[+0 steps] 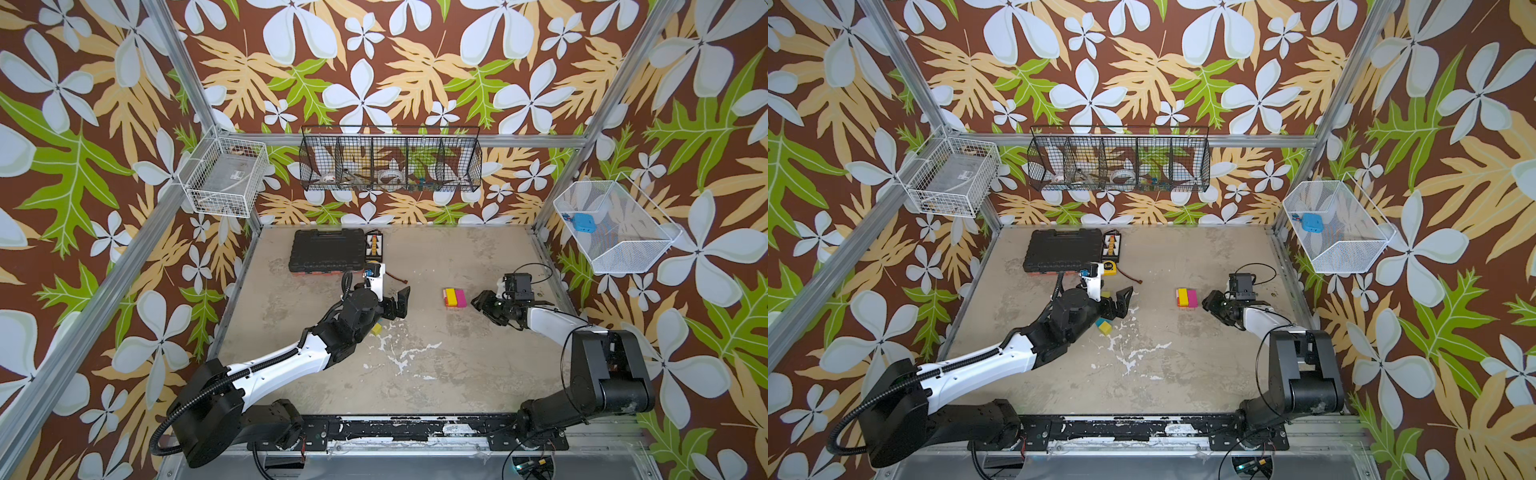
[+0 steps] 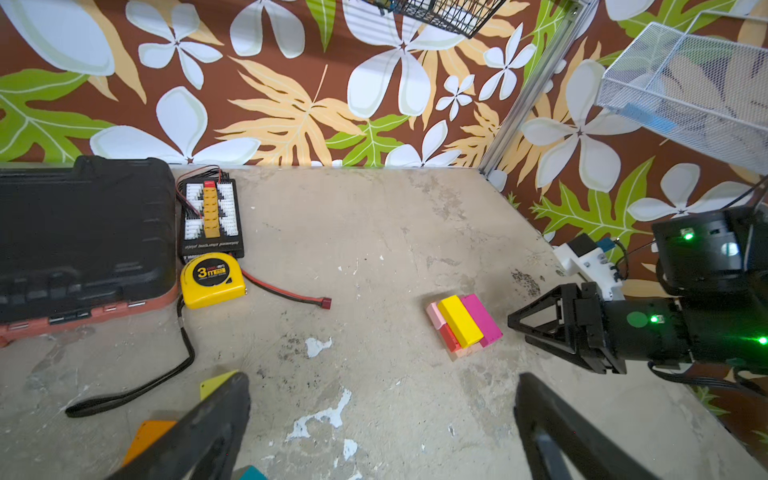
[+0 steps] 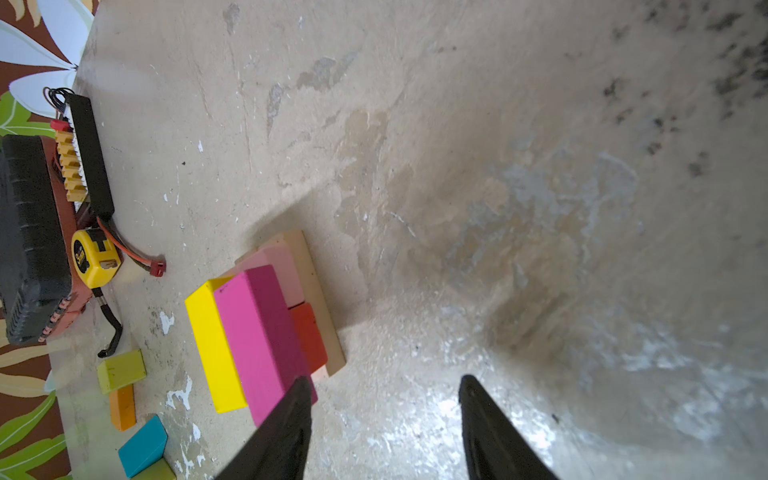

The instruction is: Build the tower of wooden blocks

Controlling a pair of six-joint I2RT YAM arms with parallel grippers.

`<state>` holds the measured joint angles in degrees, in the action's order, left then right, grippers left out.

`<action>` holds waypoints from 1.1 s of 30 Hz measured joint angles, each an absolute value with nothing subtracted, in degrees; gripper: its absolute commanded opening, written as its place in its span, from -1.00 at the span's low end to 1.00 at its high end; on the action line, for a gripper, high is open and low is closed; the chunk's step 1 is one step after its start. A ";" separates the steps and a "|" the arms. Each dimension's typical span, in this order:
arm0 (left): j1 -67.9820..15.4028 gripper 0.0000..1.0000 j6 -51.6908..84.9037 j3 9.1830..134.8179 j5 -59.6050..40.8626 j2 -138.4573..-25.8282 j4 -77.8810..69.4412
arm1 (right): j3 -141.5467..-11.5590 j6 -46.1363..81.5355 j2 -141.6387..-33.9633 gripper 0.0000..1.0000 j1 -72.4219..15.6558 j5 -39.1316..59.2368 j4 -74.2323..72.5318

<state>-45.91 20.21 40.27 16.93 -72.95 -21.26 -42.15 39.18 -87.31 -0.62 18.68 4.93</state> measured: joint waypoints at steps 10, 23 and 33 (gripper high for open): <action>-45.91 1.00 18.09 39.75 17.15 -77.25 -24.16 | -43.27 39.18 -90.59 0.11 -1.19 20.03 4.25; -45.91 1.00 17.69 42.28 14.94 -80.84 -24.32 | -44.84 38.92 -92.14 0.08 -2.22 20.84 4.51; -45.91 0.93 17.91 44.29 11.31 -84.95 -24.10 | -46.85 38.02 -92.99 0.07 -2.22 17.93 6.07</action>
<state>-45.91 17.91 44.29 11.31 -84.95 -24.10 -46.85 38.02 -92.99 -2.22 17.93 6.07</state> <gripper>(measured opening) 0.983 0.529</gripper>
